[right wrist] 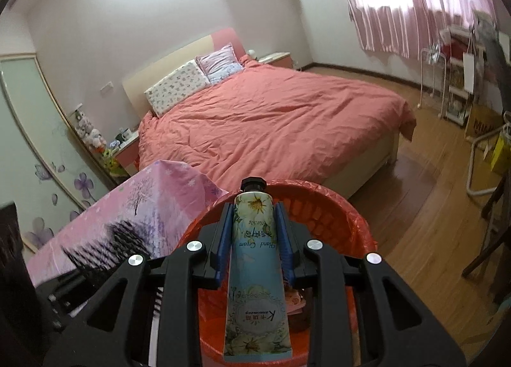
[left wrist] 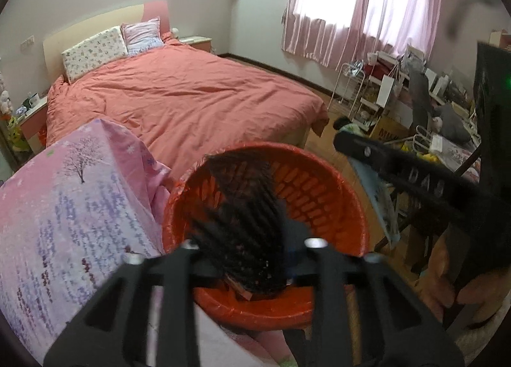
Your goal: Collect trash
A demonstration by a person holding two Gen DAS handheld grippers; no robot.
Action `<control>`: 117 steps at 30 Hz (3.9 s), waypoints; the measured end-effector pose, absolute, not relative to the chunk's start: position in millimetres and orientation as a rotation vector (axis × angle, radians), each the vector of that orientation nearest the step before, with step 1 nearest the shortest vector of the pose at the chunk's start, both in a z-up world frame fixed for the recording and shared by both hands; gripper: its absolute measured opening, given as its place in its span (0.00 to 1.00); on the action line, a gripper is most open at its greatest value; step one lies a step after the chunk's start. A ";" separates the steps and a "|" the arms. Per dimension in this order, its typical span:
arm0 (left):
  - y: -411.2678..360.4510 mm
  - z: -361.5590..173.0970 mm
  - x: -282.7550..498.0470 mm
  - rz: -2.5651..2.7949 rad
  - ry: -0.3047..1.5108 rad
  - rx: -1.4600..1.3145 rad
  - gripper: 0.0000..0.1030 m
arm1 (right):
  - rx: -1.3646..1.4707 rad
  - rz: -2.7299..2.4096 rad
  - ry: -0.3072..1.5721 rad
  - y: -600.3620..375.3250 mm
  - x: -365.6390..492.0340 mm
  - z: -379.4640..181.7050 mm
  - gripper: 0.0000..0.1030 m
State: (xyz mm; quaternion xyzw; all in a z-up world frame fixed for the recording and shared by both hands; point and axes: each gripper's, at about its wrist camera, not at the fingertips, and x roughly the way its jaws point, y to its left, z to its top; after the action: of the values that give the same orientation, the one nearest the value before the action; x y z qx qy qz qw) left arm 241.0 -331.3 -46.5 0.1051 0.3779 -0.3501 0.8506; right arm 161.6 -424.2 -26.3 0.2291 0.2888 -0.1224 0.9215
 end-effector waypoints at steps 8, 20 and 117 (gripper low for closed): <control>-310.0 -59.2 254.9 -0.647 0.795 0.252 0.58 | 0.425 -0.298 0.588 -420.9 152.2 -32.2 0.62; -191.9 -19.1 210.9 -0.393 0.638 0.184 0.96 | 0.163 -0.513 0.420 -365.0 86.7 12.0 0.98; -35.3 5.7 -3.4 -0.042 0.502 0.015 0.96 | 0.168 -0.508 0.500 -209.9 -19.0 7.6 0.98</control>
State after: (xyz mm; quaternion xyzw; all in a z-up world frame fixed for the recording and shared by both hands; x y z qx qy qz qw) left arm -3.4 -35.3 5.7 0.0076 0.2483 -0.0206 0.9684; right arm -19.0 -209.9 7.6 0.0824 0.2443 -0.2482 0.9338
